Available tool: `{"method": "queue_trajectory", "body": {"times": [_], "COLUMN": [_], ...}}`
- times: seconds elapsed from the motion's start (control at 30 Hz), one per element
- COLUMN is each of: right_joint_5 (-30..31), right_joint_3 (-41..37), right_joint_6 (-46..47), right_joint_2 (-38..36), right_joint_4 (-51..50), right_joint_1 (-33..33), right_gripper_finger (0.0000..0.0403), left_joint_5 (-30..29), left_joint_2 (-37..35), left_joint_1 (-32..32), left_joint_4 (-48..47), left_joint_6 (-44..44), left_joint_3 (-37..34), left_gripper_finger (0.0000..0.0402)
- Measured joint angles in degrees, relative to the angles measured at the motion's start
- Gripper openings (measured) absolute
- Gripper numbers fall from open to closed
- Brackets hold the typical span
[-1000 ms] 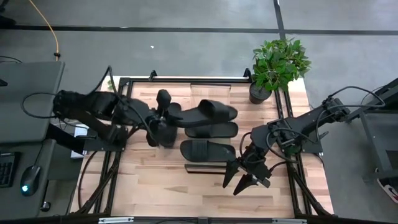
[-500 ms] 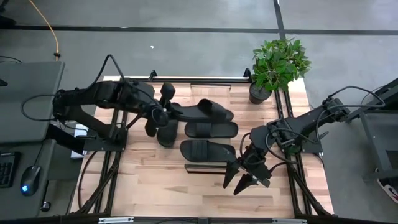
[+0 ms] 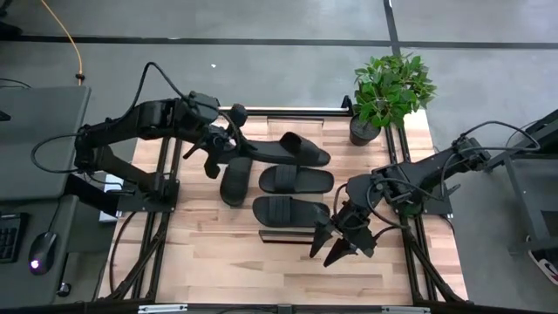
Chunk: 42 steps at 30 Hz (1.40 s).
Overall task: Pick and place slides into the shelf
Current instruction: Put the bottom black slipper on the shelf
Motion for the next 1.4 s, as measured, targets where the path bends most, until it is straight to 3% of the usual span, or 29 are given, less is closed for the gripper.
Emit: {"method": "queue_trajectory", "body": {"times": [0.37,0.97,1.07,1.23,1.4], "right_joint_5": [0.0,-0.5,-0.5,-1.1,-1.3], "right_joint_3": [0.0,0.0,0.0,0.0,0.0], "right_joint_6": [-0.2,-0.1,-0.1,0.0,0.0], "right_joint_2": [0.0,0.0,0.0,0.7,1.0], "right_joint_4": [-0.1,0.2,0.2,0.3,0.3], "right_joint_1": [-3.2,-4.0,-4.0,-4.0,-4.0], "right_gripper_finger": [0.0195,0.0195,0.0195,0.0195,0.0195], "left_joint_5": [0.6,1.5,3.9,12.8,12.3], "left_joint_2": [0.0,0.1,0.1,0.5,1.5], "left_joint_1": [4.1,4.0,4.0,4.0,4.0], "left_joint_4": [-0.1,3.1,3.2,3.0,3.7], "left_joint_6": [-2.7,-1.5,1.6,8.7,9.4], "left_joint_3": [0.0,0.0,0.0,0.0,-0.1], "left_gripper_finger": [0.0091,0.0092,0.0092,0.0092,0.0092]}}
